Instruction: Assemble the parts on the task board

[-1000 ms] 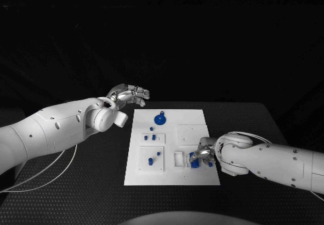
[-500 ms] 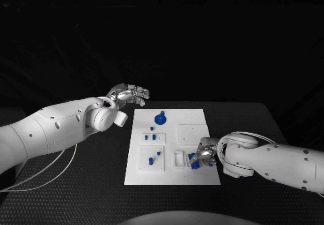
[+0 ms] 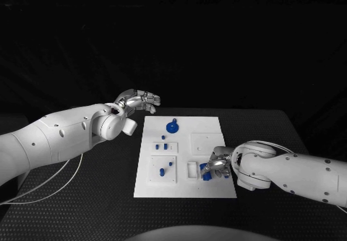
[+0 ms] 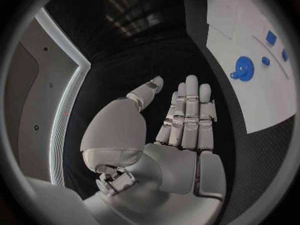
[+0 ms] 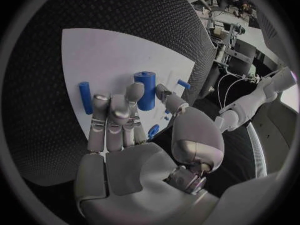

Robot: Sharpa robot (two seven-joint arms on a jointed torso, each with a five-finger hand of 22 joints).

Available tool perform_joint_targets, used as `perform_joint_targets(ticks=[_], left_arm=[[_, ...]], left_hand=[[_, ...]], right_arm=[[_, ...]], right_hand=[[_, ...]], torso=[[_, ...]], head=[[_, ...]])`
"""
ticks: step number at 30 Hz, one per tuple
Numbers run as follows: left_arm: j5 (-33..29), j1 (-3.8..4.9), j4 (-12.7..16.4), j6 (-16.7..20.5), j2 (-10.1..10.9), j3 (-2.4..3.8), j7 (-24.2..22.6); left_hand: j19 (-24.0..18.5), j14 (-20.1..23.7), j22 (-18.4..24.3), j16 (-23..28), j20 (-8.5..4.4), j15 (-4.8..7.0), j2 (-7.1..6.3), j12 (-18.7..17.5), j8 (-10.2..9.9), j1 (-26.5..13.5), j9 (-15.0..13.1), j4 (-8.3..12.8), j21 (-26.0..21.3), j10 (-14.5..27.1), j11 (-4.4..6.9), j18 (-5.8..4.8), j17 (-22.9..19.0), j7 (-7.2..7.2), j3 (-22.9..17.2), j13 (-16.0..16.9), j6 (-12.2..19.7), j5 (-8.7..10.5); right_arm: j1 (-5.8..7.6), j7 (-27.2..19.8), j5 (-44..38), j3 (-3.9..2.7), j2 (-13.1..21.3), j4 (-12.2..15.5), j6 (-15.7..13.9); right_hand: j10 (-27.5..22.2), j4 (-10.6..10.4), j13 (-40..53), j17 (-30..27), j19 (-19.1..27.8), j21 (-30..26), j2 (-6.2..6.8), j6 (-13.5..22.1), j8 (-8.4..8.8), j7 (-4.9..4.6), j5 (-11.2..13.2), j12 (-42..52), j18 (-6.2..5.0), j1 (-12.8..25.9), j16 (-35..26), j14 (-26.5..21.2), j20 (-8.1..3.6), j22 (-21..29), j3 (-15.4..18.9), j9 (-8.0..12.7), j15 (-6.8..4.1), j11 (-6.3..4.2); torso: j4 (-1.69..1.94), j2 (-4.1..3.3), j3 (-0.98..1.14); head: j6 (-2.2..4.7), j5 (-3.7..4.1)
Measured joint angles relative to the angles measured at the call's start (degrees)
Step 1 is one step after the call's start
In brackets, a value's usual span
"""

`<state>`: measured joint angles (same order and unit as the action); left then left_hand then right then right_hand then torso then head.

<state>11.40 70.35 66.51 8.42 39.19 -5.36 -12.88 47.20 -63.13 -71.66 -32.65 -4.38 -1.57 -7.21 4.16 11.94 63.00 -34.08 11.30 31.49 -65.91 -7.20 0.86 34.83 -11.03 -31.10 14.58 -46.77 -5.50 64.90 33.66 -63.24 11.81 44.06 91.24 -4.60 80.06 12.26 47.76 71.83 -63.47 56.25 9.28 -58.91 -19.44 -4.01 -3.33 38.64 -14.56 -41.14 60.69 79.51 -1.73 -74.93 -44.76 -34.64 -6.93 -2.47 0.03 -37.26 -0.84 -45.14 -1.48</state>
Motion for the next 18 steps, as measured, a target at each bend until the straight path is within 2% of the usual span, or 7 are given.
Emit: perform_joint_targets(ticks=[18], left_arm=[[0.0,0.0,0.1,-0.2,-0.1,0.0,0.1]], left_hand=[[0.0,0.0,0.0,0.2,0.0,0.0,0.0,0.0,0.0,0.0,0.0,0.0,-0.2,0.0,0.0,0.0,0.1,0.0,0.0,0.0,0.0,0.0]], right_arm=[[0.0,-0.1,2.4,-0.01,-3.5,-1.6,-0.7]], right_hand=[[0.0,-0.2,0.0,-0.3,0.0,0.0,0.07,-0.1,0.03,0.09,0.0,0.0,0.06,0.6,0.2,0.0,0.01,0.0,0.2,0.0,0.0,0.0]], torso=[[0.02,-0.04,0.0]], head=[[-0.14,-0.07]])
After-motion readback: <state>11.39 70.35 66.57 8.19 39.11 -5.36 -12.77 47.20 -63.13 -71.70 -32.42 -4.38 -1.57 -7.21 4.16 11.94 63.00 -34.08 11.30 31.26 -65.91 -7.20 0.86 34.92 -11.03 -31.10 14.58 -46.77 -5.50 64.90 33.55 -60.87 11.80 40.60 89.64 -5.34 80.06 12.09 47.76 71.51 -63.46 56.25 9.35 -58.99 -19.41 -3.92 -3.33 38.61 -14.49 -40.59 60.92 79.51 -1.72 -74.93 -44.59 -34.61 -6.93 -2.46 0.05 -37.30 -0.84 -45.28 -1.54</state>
